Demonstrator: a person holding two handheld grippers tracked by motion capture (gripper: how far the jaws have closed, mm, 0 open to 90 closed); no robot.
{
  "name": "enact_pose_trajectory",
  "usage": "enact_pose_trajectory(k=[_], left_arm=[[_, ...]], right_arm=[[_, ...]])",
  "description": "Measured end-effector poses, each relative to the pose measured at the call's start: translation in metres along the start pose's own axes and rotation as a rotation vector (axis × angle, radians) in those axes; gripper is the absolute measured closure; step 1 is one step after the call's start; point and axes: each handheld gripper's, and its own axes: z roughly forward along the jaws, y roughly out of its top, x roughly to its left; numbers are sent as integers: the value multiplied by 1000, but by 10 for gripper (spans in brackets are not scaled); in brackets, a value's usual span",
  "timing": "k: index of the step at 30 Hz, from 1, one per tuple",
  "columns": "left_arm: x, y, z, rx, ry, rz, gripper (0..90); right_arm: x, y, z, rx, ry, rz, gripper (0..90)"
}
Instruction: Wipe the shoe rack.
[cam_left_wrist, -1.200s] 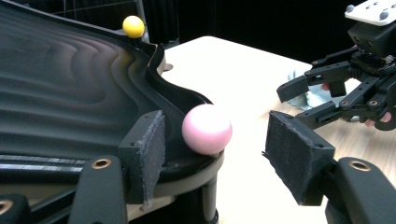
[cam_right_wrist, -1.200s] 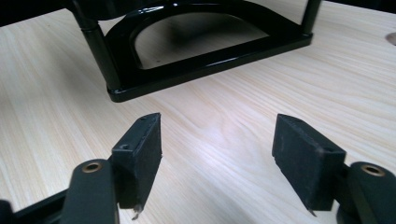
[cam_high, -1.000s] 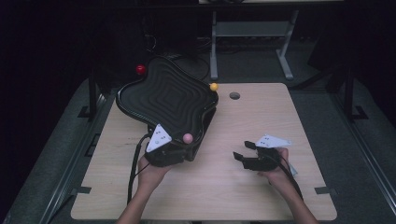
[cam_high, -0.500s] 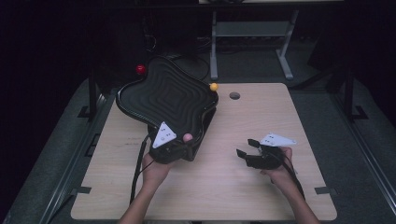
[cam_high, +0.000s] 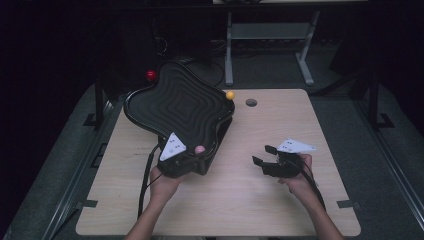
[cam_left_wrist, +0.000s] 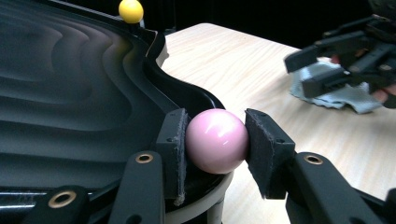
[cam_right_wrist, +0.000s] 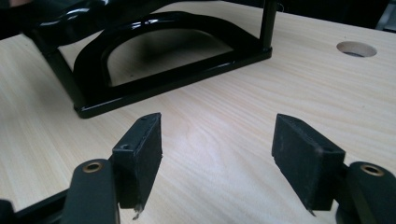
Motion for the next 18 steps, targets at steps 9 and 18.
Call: enact_pose_trajectory(k=[9,18], left_arm=[[-14,-8,-21,6,-49,19,604],[-28,-17,-42,-2,-86,30,604]], right_arm=[[0,20,4,-30,-18,7,333],[-1,45,16,-46,-33,6,333]])
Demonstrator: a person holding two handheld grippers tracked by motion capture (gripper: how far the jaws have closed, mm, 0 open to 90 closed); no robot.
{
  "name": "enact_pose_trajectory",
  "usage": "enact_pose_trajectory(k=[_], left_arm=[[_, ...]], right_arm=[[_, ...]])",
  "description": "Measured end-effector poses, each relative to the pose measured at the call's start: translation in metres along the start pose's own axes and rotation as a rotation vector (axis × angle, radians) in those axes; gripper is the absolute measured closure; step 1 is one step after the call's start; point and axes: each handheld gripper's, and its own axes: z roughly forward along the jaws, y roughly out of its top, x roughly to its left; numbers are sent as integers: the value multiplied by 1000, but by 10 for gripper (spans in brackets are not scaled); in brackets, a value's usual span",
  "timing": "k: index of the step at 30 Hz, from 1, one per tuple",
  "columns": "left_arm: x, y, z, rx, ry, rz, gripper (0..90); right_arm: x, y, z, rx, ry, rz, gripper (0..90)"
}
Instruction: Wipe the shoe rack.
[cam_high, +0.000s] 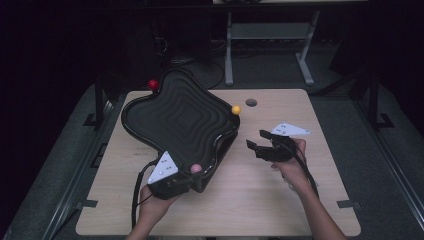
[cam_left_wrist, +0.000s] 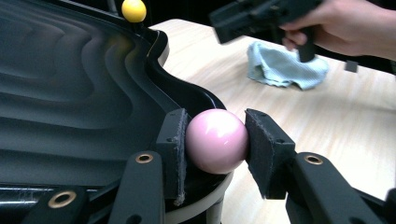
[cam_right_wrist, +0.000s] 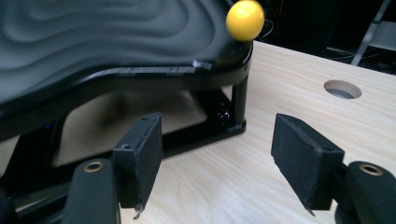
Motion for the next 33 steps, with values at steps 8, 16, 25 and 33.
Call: enact_pose_trajectory(k=[8,16,25,33], left_arm=[[-7,-8,-16,-12,-23,-5,603],[-13,-14,-30,-9,-42,-4,603],[-13,-17,-37,-9,-57,-1,602],[-4,-19,-43,-10,-31,-15,599]], right_arm=[[8,12,16,-8,-5,-22,333],[11,25,30,-19,-13,-26,337],[16,35,45,-18,-35,-16,467],[19,36,45,-7,-71,-34,595]])
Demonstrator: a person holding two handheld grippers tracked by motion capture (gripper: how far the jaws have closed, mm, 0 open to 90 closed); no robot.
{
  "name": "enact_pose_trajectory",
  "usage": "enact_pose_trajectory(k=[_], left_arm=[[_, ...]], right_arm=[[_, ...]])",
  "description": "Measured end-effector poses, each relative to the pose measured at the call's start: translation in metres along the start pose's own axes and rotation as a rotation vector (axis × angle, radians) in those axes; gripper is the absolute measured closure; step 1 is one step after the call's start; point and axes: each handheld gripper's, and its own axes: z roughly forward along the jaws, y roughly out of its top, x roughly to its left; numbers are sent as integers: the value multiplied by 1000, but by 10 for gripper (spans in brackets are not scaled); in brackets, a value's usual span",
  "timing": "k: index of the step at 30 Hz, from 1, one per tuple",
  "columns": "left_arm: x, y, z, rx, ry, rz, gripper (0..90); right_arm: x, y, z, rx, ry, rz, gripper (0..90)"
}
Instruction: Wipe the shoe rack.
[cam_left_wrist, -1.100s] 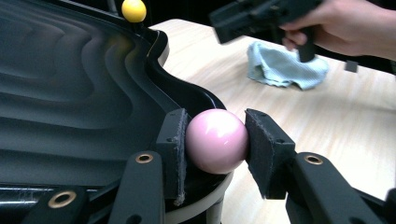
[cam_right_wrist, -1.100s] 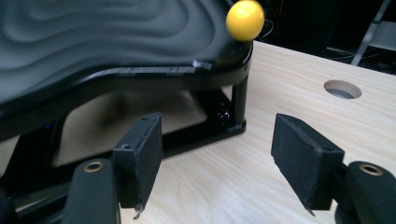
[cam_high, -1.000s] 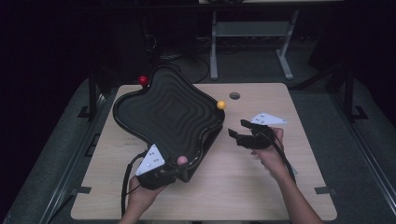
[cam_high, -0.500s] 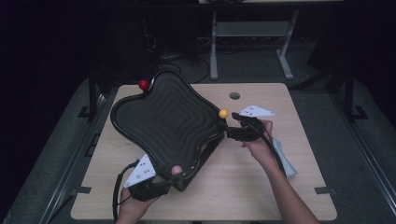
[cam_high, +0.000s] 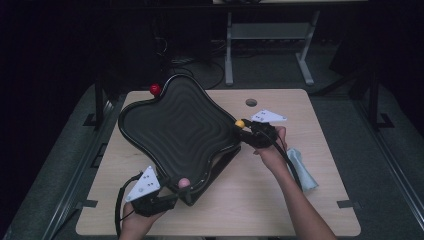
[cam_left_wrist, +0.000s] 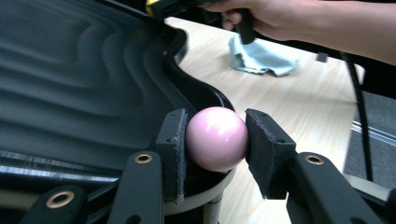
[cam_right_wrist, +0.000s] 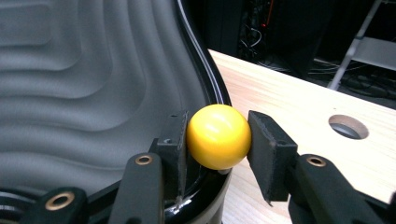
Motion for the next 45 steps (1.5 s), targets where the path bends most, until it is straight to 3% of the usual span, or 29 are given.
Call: enact_pose_trajectory(k=[6,11,17,37,45], left_arm=[[13,-1,-5,-2,49,-6,598],[22,0,-4,-5,90,-15,592],[33,3,-1,-5,136,-29,588],[60,16,28,12,195,-78,592],[67,19,37,13,212,-93,595]], right_arm=[[2,0,-6,16,-22,2,596],[0,-7,-13,-10,-32,19,596],[-3,-11,-24,-5,-44,21,596],[-11,-31,-61,-30,-82,34,596],[-12,-35,-69,-35,-82,32,596]])
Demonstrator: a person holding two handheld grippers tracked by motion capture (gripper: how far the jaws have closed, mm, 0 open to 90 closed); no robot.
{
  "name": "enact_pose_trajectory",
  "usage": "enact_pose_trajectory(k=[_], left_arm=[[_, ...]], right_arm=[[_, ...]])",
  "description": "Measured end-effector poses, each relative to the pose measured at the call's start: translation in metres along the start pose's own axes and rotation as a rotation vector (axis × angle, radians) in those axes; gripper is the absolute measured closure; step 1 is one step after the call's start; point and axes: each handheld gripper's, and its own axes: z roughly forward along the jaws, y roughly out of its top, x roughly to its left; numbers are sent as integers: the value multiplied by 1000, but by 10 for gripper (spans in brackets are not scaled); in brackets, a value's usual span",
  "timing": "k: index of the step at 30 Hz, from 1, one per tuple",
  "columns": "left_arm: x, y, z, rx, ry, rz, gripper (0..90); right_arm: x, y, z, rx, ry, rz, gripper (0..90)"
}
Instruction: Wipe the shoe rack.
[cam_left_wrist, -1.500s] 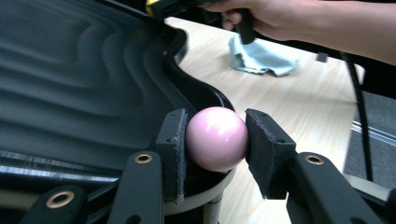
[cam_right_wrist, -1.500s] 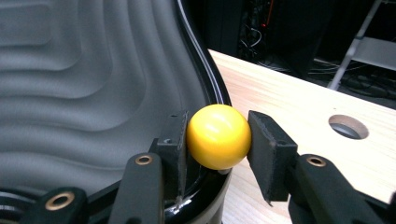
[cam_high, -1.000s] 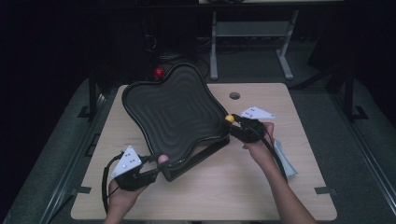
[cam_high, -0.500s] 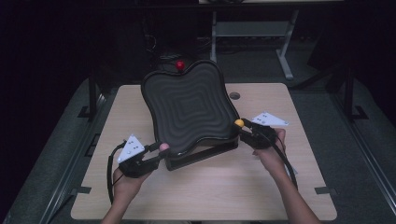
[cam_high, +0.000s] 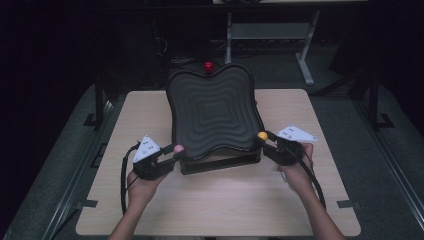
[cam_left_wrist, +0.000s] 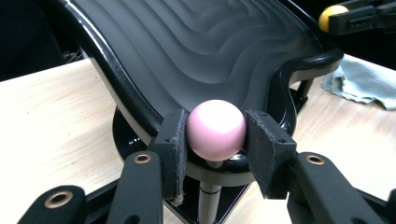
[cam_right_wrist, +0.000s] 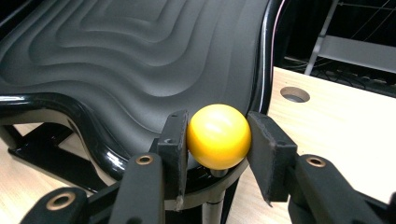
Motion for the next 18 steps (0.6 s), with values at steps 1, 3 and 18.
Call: enact_pose_trajectory(k=[1,3,18], left_arm=[[1,0,1,0,2,1,595],[2,2,3,4,7,0,595],[11,6,17,-1,33,-34,596]], right_arm=[[0,0,-1,1,1,-1,596],[0,0,-2,1,1,-3,596],[0,-3,-7,1,5,-7,596]])
